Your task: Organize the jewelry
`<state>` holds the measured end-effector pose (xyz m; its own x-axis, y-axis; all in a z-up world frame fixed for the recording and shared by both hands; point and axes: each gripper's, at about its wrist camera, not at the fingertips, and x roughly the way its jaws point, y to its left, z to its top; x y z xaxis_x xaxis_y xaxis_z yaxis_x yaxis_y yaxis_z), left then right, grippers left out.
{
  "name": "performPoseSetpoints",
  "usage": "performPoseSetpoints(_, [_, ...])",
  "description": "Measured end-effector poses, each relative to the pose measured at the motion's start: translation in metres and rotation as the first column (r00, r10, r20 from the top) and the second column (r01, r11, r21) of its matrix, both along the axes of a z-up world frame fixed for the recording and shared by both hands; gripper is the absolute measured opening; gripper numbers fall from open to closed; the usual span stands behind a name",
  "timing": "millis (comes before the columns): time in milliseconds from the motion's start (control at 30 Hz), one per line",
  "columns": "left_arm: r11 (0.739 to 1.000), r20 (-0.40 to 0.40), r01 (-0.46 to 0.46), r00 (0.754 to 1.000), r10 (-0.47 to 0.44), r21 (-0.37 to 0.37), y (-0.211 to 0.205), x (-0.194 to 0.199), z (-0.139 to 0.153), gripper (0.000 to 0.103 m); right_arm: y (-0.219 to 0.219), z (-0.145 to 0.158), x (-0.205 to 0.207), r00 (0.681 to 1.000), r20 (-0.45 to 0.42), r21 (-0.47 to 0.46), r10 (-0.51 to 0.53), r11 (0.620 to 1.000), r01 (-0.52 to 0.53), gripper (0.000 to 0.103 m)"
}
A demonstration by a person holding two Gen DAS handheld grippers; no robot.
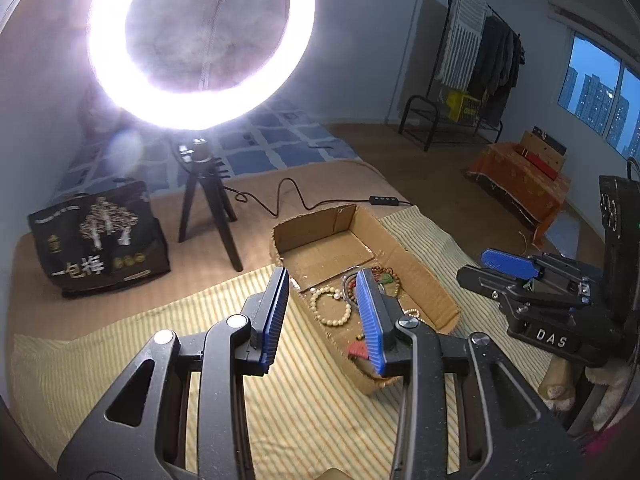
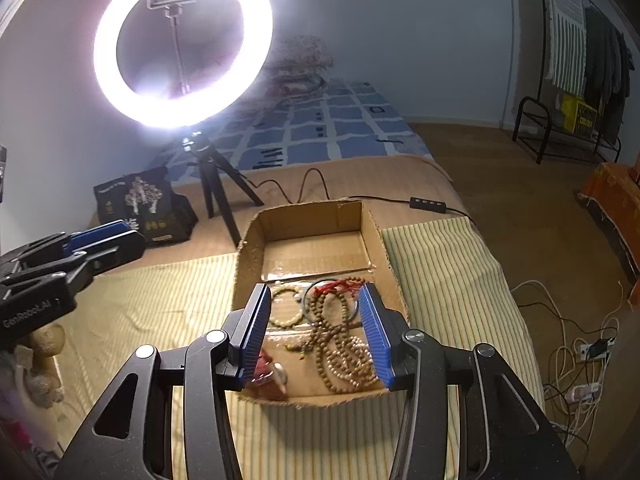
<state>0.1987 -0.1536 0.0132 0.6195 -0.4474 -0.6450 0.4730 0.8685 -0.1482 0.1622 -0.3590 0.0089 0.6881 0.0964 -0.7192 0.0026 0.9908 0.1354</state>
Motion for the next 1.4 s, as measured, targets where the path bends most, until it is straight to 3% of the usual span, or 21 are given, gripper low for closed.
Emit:
performPoseSetpoints(333, [1.000, 0.027, -0.009, 1.000, 0.009, -0.003, 0.028, -0.049, 0.006, 0.035, 0.021, 0.019, -0.035, 0.998, 0.053, -0.016, 0.025, 1.000, -0.024, 0.046])
performPoseSetpoints(667, [1.000, 0.056, -0.011, 0.998, 0.011, -0.015, 0.045, -0.077, 0.006, 0.035, 0.042, 0.027, -0.053, 0.994, 0.090, -0.054, 0.056, 0.997, -0.051, 0.054])
performPoseSetpoints(800, [1.000, 0.071, -0.019, 0.997, 0.020, -0.013, 0.050, -0.082, 0.007, 0.036, 0.048, 0.031, -0.057, 0.992, 0.109, -0.056, 0.062, 0.997, -0.056, 0.064])
performPoseSetpoints(1100, [0.999, 0.106, -0.027, 0.994, 0.029, -0.018, 0.054, -0.096, 0.013, 0.076, 0.053, 0.030, -0.056, 0.991, 0.125, -0.066, 0.042, 0.997, -0.034, 0.073])
performPoseSetpoints(1400, [0.999, 0.133, -0.041, 0.990, 0.042, -0.005, 0.059, -0.105, 0.016, 0.087, 0.059, 0.029, -0.056, 0.991, 0.130, -0.074, 0.043, 0.997, -0.034, 0.075])
